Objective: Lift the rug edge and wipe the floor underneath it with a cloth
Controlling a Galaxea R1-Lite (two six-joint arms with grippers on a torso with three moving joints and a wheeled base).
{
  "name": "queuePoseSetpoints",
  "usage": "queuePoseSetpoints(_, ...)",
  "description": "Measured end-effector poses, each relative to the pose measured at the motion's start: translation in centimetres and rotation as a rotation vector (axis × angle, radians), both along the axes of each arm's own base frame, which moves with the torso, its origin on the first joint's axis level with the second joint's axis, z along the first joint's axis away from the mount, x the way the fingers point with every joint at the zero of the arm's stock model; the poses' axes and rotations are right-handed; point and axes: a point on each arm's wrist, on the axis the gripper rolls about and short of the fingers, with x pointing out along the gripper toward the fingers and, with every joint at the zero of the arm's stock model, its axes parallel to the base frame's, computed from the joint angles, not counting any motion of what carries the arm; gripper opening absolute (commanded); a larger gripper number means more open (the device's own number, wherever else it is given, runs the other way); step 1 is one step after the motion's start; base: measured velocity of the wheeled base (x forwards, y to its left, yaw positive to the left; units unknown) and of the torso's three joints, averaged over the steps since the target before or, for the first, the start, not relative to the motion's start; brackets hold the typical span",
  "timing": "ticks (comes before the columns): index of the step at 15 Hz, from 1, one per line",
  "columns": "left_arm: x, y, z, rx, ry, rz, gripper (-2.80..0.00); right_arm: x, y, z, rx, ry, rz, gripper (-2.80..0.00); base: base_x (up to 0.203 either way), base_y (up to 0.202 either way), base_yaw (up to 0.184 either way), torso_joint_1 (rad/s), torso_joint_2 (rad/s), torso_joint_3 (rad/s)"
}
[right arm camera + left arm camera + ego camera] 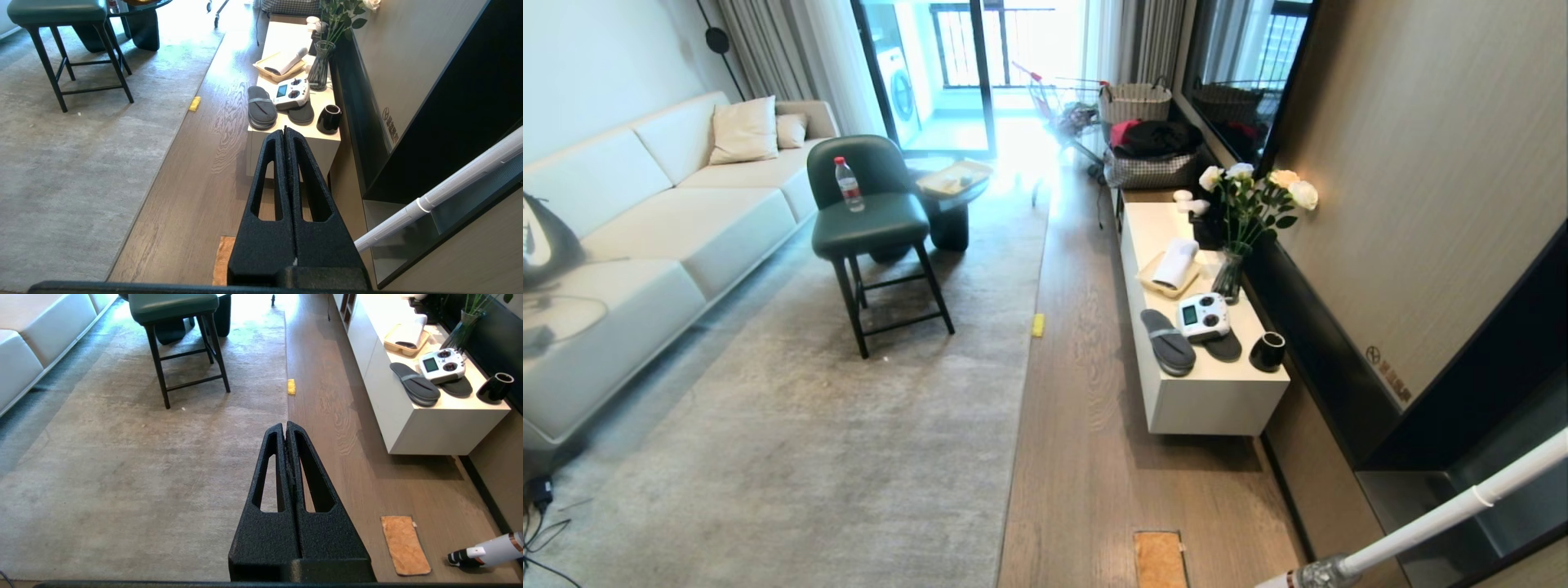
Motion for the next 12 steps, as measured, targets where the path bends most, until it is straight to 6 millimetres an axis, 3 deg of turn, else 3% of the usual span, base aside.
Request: queuePoseSetpoints(12, 0.00, 0.00, 0.00, 0.000, 0.000, 0.000, -2.80, 0.00, 0.00, 0.00, 0.000, 0.000, 0.000, -2.80, 0.000, 0.000, 0.000, 0.000, 0.00, 0.000)
